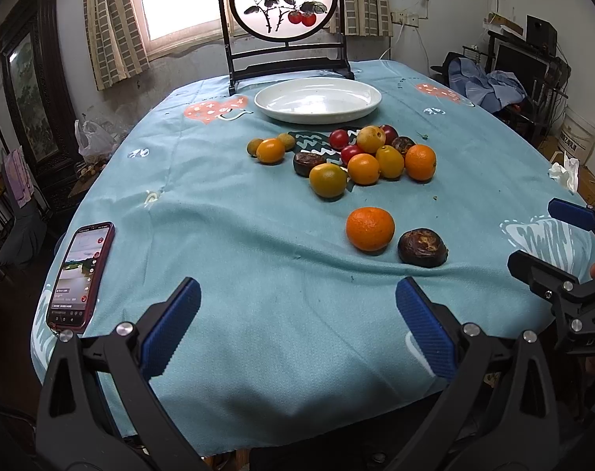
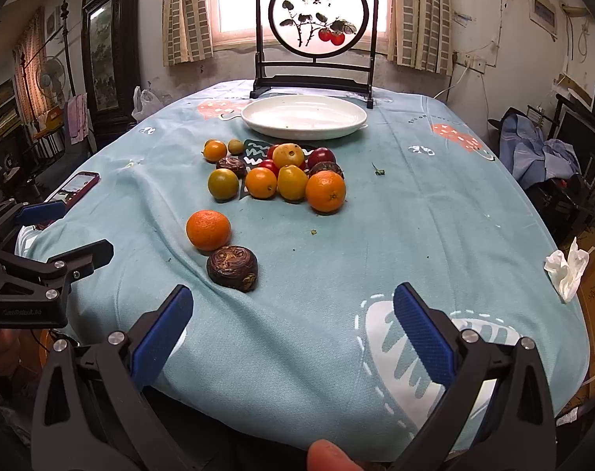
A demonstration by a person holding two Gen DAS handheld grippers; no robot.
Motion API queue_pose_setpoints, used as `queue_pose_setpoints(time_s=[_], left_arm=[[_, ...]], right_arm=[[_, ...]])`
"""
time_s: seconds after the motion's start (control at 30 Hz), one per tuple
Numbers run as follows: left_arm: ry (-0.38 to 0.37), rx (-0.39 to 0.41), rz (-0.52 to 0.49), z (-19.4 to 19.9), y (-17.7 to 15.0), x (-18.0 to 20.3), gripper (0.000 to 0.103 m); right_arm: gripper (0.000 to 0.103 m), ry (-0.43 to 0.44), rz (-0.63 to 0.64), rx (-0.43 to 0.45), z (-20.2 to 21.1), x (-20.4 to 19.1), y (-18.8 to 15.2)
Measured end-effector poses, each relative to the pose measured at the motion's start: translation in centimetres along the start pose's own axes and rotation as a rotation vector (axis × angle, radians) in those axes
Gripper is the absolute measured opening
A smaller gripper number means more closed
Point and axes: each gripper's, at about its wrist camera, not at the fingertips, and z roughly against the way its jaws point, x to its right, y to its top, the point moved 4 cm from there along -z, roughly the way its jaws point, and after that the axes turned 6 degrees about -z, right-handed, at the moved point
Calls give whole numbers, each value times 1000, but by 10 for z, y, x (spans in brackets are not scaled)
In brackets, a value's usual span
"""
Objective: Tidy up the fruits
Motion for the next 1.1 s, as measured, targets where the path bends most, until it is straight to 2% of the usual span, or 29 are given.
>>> queue_pose_setpoints(time_s=[0.43,0.63,0.87,0.9,1.03,1.1], left_arm=[[0,-3,-1,-1,-1,-1,101],[-2,-13,-2,-5,-7,-2,101],[0,-42,-2,-19,-8,-4,101],[0,-44,0,-21,-9,-7,101],[-6,-59,24,-30,-11,-19,101],[-9,-68,35,-36,-11,-25,101]], right_arm=[[102,42,17,-8,0,-6,-1],[102,117,2,-13,-1,-8,-2],[102,123,20,7,-13,-12,-3],[100,136,15,4,-15,-12,-2],[81,176,-11,-42,-39,-13,-2],[75,187,-15,-75,-54,-15,-2]])
